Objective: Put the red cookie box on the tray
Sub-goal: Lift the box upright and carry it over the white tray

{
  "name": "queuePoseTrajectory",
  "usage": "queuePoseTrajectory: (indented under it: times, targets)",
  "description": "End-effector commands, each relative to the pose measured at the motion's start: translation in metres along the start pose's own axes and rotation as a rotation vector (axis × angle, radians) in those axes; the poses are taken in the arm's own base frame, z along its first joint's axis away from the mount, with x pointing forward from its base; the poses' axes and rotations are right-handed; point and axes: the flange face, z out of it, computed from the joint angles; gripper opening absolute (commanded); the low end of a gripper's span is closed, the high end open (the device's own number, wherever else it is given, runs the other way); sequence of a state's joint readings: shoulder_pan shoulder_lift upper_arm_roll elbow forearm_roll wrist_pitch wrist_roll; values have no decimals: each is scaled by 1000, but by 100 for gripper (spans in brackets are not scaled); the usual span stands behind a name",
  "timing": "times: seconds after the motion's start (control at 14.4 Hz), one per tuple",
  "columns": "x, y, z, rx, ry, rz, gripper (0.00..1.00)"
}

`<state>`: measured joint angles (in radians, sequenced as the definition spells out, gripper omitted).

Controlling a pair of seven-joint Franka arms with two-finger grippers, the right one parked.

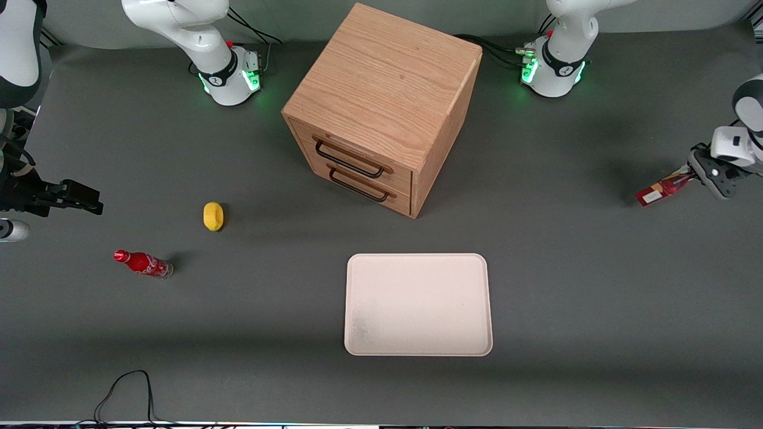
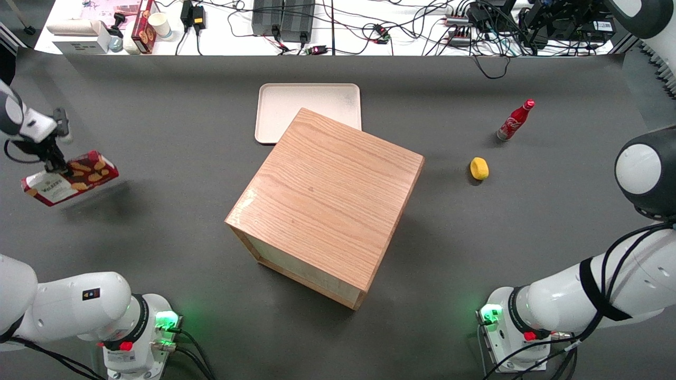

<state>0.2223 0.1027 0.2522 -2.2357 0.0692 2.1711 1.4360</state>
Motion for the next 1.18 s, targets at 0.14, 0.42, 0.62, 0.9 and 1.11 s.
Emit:
queuePoseTrajectory:
  times: [0.14,0.42,0.62,0.9,1.11]
  targets:
    - [82,-5,-110,-58,54,-234,0]
    - [173,10,-192,-88,106,-465,0]
    - [247,21,-243,-111,68,-637,0]
    - [359,31,-255,-106,112,-811,0]
    - [432,43,-235,-131,137,-936,0]
